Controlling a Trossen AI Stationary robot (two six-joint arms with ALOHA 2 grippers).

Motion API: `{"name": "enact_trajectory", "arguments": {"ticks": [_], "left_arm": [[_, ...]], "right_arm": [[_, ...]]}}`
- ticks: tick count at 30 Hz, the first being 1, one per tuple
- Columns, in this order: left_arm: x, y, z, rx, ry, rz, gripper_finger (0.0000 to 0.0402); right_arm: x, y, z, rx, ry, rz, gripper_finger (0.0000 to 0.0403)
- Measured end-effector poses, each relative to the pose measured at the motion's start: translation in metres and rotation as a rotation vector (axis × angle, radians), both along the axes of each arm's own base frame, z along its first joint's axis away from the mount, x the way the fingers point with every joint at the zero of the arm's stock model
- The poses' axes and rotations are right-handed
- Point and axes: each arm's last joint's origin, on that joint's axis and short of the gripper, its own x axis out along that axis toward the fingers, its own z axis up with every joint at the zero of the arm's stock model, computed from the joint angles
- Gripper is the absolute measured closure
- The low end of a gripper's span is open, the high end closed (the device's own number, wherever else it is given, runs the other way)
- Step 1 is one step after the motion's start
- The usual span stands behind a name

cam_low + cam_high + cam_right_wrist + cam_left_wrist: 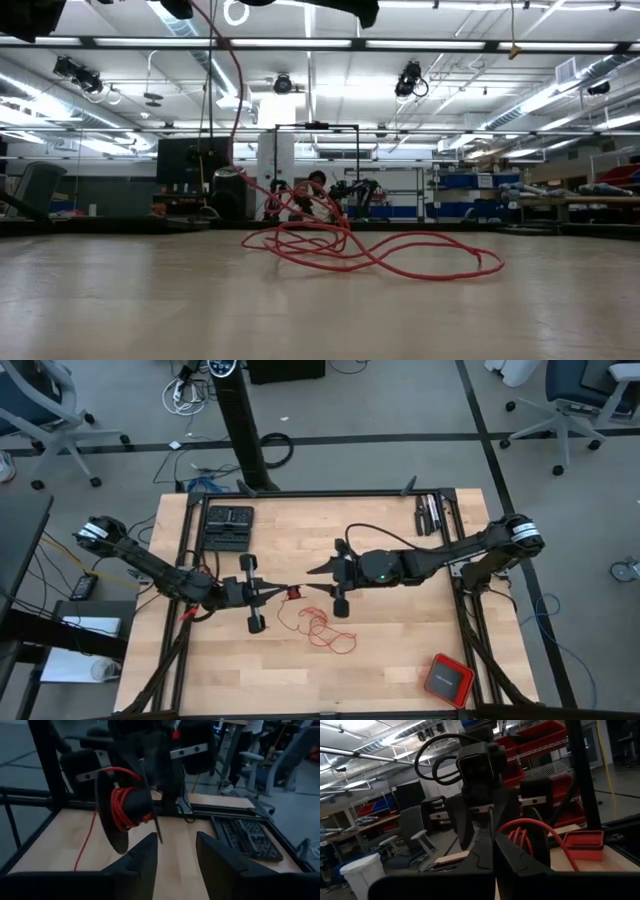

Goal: Coil cords
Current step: Uncoil the red wire from the spool

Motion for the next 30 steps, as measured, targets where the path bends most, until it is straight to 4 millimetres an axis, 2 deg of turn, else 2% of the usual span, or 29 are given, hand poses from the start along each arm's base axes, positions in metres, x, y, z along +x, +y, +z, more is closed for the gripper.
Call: {"name": "enact_trajectory", "arguments": {"ticks": [12, 15, 19, 30], "left_arm": [[0.0004, 0.0004, -0.0017, 0.006, 0.019, 0.017, 0.0401], [0.0005, 0.0003, -0.0024, 0.009, 0.025, 0.018, 0.0401], [0.0005, 0.0005, -0.0025, 0.008, 0.027, 0.028, 0.0401], [0.0004, 0.002, -0.0032, -0.007, 0.036, 0.077, 0.0401]], "right_arm": [[0.0051, 0.0029, 0.0012, -0.023, -0.062, 0.037, 0.0303], [0.0051, 0.0033, 0.0026, -0.024, -0.073, 0.05, 0.0329], [0.005, 0.0041, 0.0012, -0.021, -0.059, 0.08, 0.0391], [0.0051, 0.0019, -0.0001, 0.0, -0.046, 0.055, 0.0401]]}}
